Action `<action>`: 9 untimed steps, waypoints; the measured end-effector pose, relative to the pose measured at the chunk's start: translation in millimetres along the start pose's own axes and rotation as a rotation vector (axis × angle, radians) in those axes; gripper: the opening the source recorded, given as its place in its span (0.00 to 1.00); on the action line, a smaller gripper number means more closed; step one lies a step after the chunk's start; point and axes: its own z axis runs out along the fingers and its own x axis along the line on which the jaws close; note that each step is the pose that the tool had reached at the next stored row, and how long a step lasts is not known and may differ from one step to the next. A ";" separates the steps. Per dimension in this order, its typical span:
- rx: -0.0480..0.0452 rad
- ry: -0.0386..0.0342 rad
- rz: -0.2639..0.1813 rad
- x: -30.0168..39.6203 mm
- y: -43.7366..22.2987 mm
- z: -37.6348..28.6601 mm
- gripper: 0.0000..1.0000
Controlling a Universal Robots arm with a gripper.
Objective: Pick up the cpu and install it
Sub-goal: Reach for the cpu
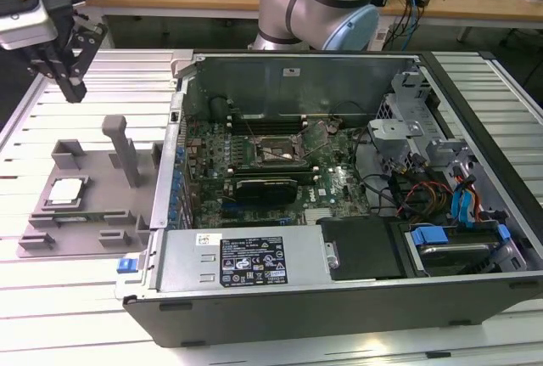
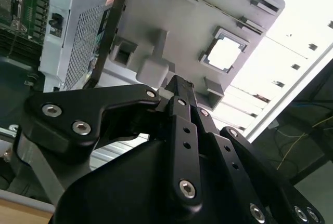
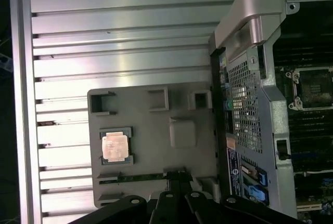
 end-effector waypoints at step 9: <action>-0.0001 -0.0001 0.000 16.1 -1.4 4.6 0.11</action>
